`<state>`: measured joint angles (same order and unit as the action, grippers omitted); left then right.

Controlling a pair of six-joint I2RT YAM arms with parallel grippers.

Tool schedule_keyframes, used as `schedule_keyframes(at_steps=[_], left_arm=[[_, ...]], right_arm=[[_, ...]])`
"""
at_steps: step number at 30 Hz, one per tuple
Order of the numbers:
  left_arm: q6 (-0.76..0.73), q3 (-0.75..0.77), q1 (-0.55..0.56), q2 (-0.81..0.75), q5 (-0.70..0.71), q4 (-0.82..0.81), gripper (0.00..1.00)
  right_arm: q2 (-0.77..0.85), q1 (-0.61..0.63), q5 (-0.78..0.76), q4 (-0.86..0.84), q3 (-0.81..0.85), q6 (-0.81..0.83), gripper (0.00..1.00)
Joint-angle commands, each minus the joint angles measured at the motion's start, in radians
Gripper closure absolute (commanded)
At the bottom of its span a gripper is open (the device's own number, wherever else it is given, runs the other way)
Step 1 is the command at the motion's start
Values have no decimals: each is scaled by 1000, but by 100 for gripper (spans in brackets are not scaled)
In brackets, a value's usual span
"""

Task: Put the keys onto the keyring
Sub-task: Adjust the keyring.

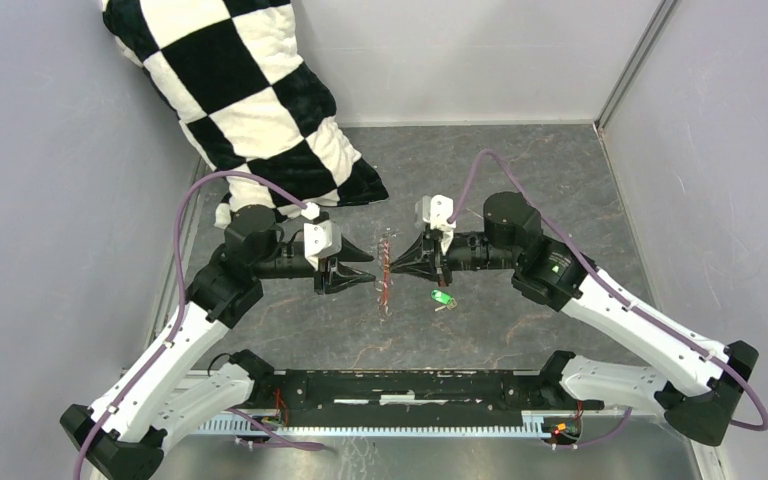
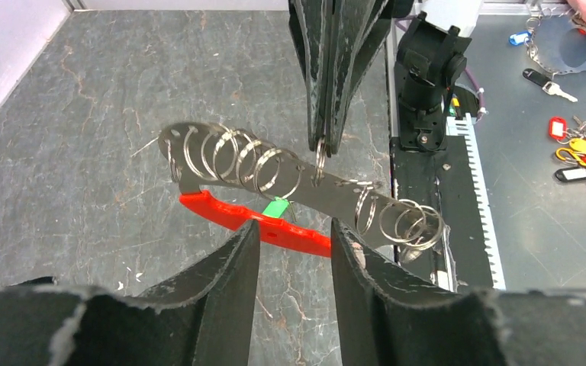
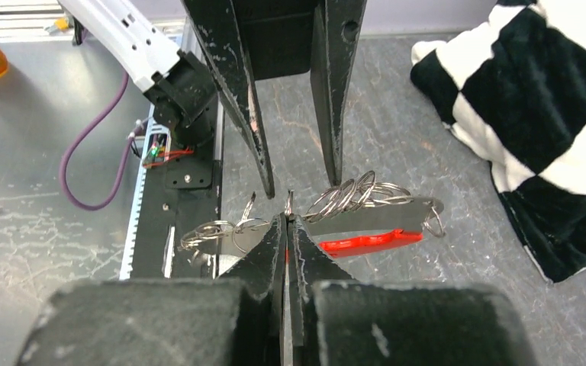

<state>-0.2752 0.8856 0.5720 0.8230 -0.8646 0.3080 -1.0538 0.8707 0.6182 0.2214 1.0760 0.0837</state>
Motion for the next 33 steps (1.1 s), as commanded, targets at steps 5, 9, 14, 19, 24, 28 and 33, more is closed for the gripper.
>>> schedule_keyframes(at_steps=[5,9,14,19,24,28,33], left_arm=[[-42,43,3,12,-67,-29,60],[-59,50,3,15,-144,-8,61],[-125,57,3,15,-202,69,62],[-165,68,3,13,-240,115,72],[-195,70,3,13,-222,136,86],[-246,70,3,13,-201,164,97],[-309,78,3,17,-224,209,98]], right_arm=[[-54,50,-20,93,105,96,99],[-80,69,-41,120,133,111,99],[-99,86,-38,124,148,120,99],[-121,96,-43,148,178,129,99],[-144,115,-58,185,216,144,99],[-155,135,-74,210,234,153,99],[-138,141,-54,162,228,119,95]])
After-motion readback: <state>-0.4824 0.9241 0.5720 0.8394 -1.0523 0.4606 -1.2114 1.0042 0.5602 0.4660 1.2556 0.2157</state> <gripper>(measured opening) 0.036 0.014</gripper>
